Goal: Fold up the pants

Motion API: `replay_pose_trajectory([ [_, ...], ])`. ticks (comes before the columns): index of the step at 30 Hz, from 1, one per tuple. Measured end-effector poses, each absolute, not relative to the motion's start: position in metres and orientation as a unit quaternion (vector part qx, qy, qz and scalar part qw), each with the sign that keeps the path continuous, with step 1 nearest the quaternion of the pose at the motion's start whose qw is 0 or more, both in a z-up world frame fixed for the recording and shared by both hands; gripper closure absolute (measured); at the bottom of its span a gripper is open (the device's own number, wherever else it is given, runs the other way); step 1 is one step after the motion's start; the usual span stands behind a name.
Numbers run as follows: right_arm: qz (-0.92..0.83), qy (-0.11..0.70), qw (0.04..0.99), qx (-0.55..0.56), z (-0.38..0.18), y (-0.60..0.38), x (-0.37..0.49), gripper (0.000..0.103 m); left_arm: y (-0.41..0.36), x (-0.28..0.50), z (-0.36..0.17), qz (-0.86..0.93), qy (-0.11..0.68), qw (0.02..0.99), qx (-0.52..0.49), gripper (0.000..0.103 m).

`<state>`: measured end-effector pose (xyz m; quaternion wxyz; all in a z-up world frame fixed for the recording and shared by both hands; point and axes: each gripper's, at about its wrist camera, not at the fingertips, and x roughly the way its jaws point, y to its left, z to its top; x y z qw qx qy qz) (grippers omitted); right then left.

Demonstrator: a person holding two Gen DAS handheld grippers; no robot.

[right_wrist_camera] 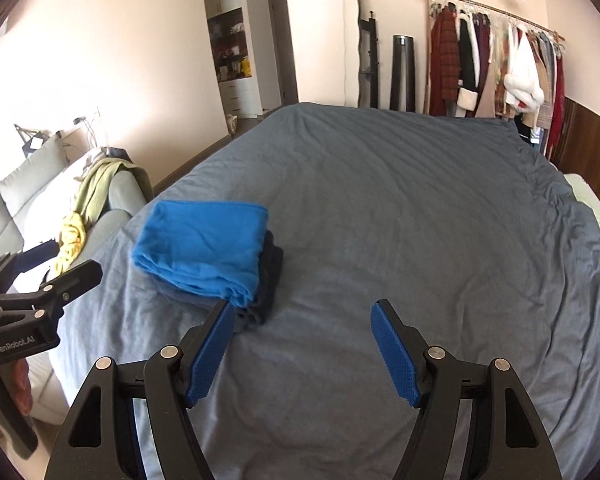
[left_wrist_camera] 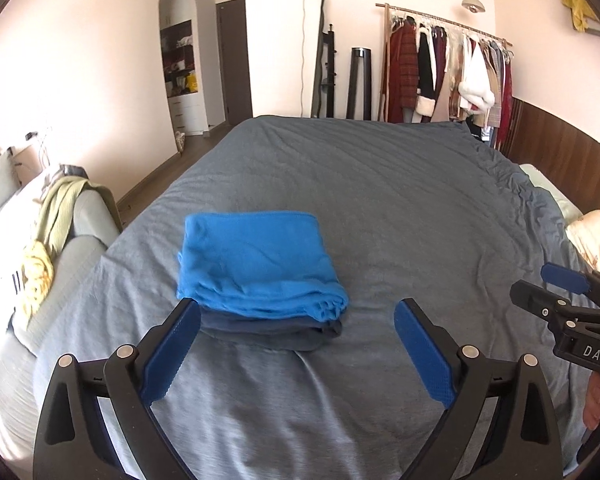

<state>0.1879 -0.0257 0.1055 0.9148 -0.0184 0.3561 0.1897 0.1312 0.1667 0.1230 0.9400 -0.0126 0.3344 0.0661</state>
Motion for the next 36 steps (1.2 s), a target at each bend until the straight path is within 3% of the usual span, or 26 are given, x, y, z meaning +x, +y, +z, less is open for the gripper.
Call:
replay_pose_trajectory([
  [15, 0.202, 0.293, 0.935, -0.004, 0.011, -0.067, 0.143, 0.032, 0.125, 0.081, 0.032, 0.082, 0.277, 0.957, -0.011, 0.004],
  [36, 0.176, 0.247, 0.953, -0.009, 0.009, -0.085, 0.019, 0.032, 0.101, -0.026, 0.043, 0.047, 0.265, 0.963, -0.003, 0.002],
])
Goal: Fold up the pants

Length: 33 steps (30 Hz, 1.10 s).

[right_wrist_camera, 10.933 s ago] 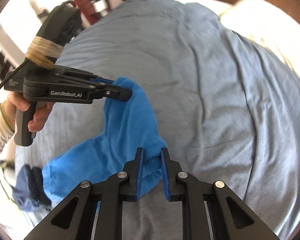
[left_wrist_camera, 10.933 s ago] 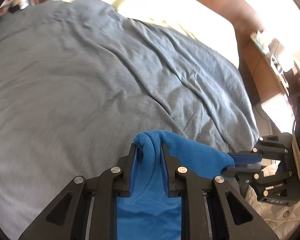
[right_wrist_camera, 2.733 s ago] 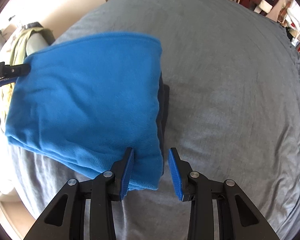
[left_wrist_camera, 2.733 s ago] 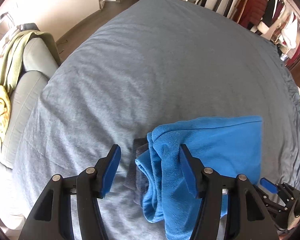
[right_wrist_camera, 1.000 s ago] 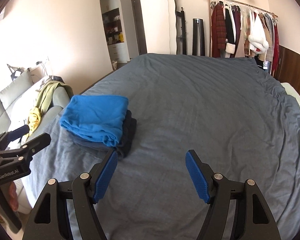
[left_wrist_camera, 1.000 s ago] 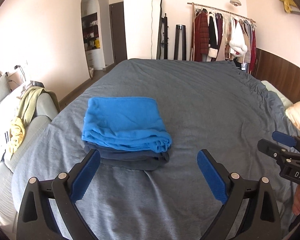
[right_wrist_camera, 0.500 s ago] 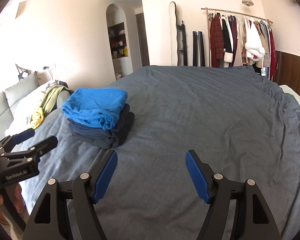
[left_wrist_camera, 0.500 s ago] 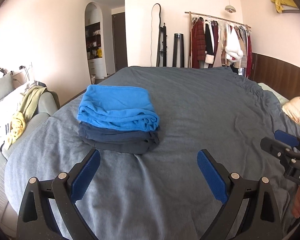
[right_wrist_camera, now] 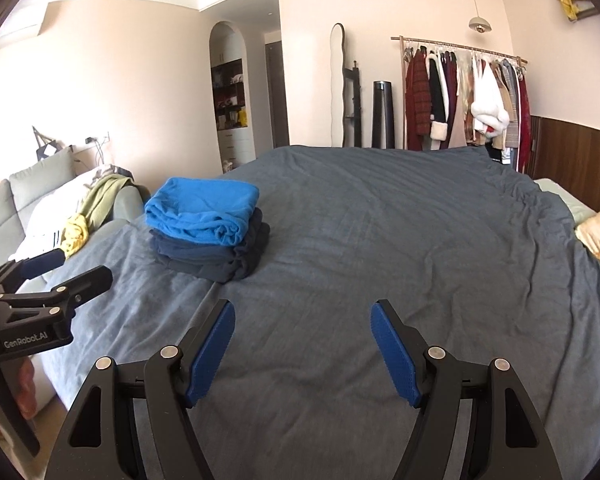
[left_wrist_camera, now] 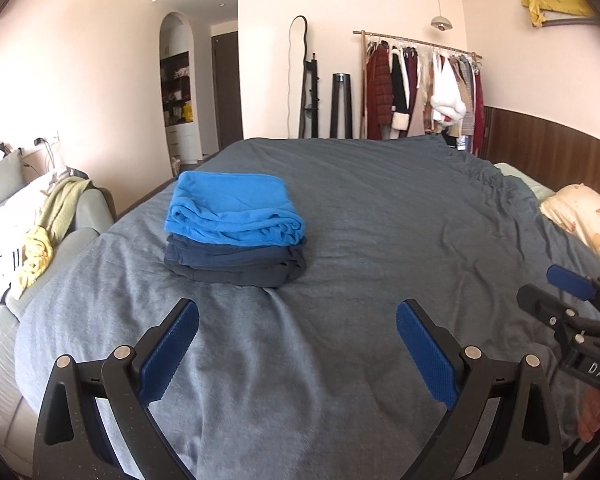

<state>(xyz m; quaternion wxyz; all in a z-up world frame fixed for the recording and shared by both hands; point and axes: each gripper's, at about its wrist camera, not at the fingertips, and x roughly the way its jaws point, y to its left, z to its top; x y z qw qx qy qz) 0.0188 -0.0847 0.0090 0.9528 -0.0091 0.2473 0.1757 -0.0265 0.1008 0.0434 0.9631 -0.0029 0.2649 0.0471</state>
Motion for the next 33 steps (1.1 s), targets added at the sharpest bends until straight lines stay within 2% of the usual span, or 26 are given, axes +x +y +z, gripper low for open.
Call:
replay_pose_trajectory([
  [33, 0.162, 0.263, 0.951, -0.010, 0.001, -0.101, -0.004, 0.032, 0.080, -0.036, 0.040, 0.034, 0.288, 0.957, 0.008, 0.000],
])
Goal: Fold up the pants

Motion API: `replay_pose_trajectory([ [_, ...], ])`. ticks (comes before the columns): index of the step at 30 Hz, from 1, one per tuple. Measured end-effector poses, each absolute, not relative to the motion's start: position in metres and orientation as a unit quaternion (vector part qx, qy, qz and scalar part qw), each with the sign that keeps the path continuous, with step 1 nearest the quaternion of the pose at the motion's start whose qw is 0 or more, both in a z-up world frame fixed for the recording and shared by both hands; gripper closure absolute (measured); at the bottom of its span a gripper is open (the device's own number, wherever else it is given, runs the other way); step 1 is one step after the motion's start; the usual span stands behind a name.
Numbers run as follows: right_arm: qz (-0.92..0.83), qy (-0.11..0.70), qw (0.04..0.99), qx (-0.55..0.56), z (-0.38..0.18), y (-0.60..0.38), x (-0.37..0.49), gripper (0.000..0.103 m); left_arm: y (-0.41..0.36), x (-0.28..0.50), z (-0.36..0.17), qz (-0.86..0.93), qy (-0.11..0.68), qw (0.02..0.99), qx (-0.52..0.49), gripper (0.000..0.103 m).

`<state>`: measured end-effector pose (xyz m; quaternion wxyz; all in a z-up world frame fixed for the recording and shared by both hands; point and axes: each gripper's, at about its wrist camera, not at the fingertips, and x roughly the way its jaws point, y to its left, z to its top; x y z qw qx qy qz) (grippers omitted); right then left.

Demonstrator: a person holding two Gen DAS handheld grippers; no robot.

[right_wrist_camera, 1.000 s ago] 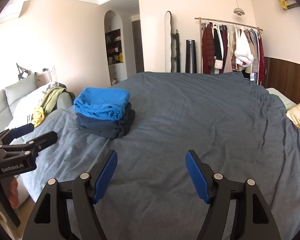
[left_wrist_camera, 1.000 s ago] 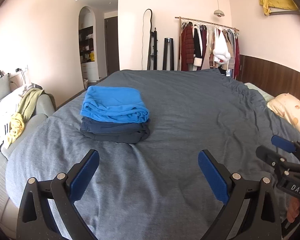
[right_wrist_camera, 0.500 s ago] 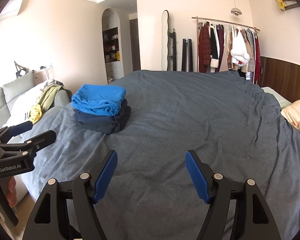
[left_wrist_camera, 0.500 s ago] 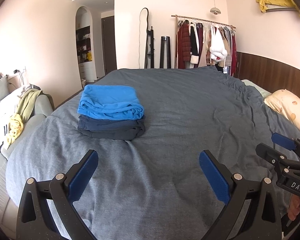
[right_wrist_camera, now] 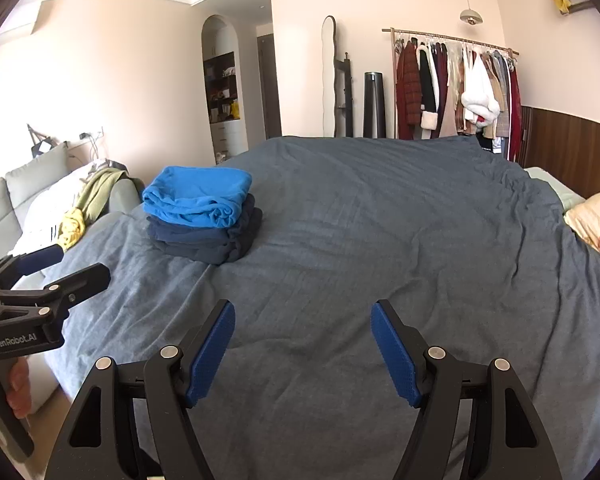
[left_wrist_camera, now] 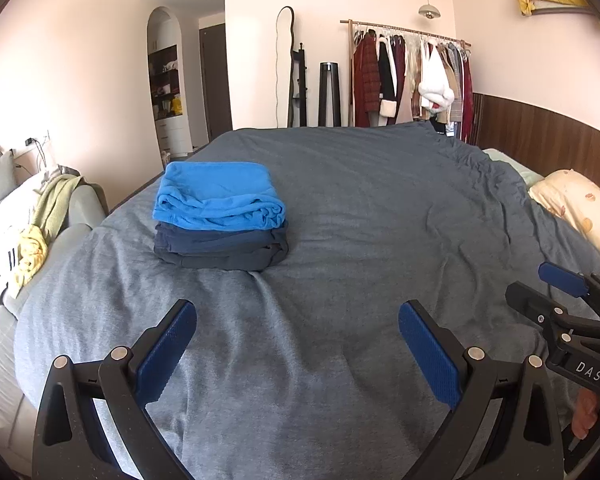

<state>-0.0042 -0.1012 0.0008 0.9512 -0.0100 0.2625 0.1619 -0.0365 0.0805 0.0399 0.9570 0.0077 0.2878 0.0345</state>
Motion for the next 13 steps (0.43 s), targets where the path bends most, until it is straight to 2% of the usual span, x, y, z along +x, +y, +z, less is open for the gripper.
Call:
replay_pose_trajectory([
  [13, 0.159, 0.272, 0.949, -0.006, -0.0041, -0.0981, 0.0021, 0.032, 0.0822, -0.0326, 0.0366, 0.042, 0.290, 0.956, 0.014, 0.000],
])
